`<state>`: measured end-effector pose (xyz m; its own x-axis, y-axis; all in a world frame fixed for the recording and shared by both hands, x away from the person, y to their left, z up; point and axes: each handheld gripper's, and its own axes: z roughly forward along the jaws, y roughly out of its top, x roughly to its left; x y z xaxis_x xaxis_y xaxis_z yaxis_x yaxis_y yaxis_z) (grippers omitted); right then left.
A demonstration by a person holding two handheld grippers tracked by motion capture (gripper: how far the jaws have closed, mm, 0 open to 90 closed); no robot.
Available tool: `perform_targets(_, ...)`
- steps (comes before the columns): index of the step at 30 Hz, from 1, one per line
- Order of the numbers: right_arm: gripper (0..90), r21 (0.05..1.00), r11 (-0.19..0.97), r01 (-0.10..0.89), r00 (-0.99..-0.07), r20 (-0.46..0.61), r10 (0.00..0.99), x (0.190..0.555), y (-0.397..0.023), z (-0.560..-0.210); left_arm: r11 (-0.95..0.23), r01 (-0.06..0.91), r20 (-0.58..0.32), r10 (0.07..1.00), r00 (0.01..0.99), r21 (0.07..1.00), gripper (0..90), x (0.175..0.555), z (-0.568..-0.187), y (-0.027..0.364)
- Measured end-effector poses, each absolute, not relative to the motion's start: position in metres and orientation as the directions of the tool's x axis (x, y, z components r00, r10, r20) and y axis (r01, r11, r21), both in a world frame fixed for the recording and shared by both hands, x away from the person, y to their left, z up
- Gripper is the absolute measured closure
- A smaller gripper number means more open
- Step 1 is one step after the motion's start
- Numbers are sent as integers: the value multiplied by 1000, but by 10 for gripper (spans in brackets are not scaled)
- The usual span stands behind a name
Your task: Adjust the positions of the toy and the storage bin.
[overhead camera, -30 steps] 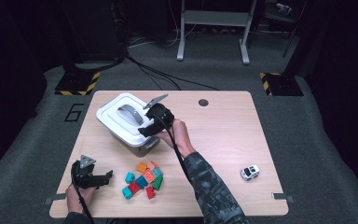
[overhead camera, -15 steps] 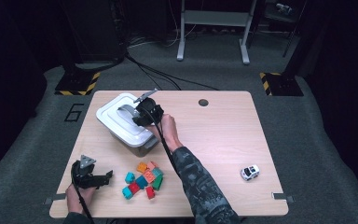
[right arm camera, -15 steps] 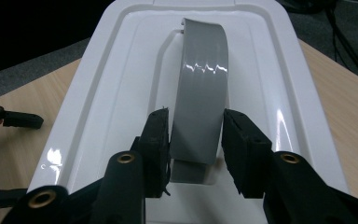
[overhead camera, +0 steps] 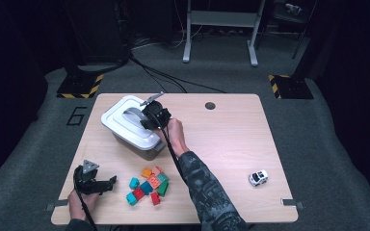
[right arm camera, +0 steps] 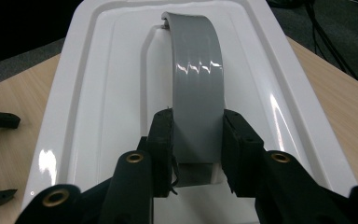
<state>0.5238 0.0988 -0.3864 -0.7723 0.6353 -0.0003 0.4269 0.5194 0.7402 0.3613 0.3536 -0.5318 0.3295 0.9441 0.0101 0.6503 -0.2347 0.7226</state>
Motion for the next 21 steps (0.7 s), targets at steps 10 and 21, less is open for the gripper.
perform_targets(10,671,733,496,465,-743,19,669,517,72,-386,-226,648,6,946,324,728,30,361,-532,353)
perform_targets(21,671,737,449,505,-699,45,714,500,31,-387,-229,650,3,944,329,724,33,361,-532,353)
